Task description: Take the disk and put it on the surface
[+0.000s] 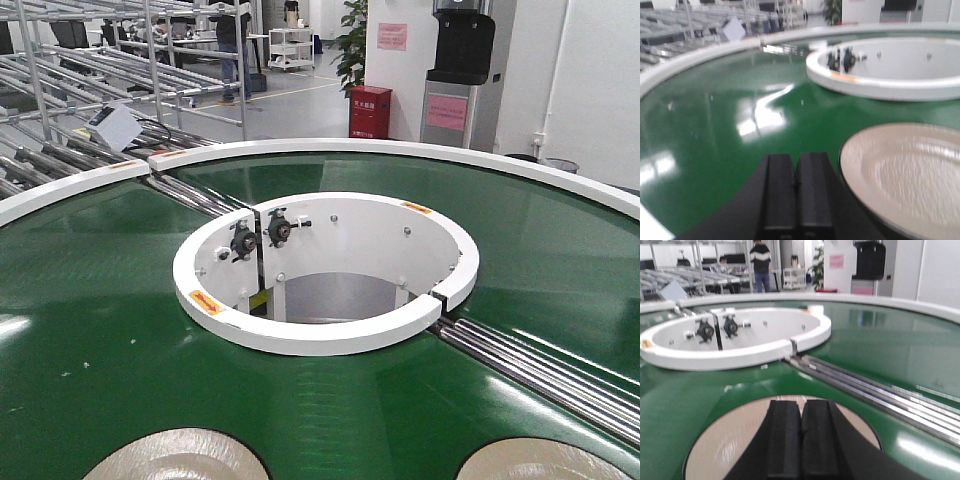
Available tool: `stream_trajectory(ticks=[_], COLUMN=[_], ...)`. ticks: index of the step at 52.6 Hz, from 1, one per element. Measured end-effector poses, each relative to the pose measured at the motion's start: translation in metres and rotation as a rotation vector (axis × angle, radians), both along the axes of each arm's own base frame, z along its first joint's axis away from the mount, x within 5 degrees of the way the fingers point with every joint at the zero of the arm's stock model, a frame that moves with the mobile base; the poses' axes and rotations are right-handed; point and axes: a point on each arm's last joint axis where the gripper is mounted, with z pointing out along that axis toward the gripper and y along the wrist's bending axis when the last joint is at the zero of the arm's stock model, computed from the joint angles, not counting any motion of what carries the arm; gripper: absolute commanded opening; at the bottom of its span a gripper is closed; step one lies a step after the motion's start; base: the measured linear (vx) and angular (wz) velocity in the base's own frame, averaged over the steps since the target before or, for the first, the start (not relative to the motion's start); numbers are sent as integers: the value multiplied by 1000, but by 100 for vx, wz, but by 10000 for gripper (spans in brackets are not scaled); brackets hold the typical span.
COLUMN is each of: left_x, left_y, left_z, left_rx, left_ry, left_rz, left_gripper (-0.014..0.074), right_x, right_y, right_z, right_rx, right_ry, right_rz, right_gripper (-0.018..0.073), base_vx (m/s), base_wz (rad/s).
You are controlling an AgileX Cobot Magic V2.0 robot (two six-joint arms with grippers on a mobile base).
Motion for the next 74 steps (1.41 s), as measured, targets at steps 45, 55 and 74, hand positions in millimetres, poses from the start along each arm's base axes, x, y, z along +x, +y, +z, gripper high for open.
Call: stream_trajectory(ticks=[45,55,74], left_x=[87,113,113], left_y=[4,5,-22], left_z=[218,203,199], left_rx=[25,5,-1], left_ry=[-124,-29,5], left_rz=[1,0,-159], left_gripper=[2,36,327], right_x=[60,88,89], right_y=[4,6,6], right_z=[217,203,203], right_rx=[-75,-82,-81], right_ry=[-193,-81,-73], right_rz=[-11,-6,-2], right_gripper=[-9,8,281], base_vx=[0,0,0], base_wz=[0,0,0])
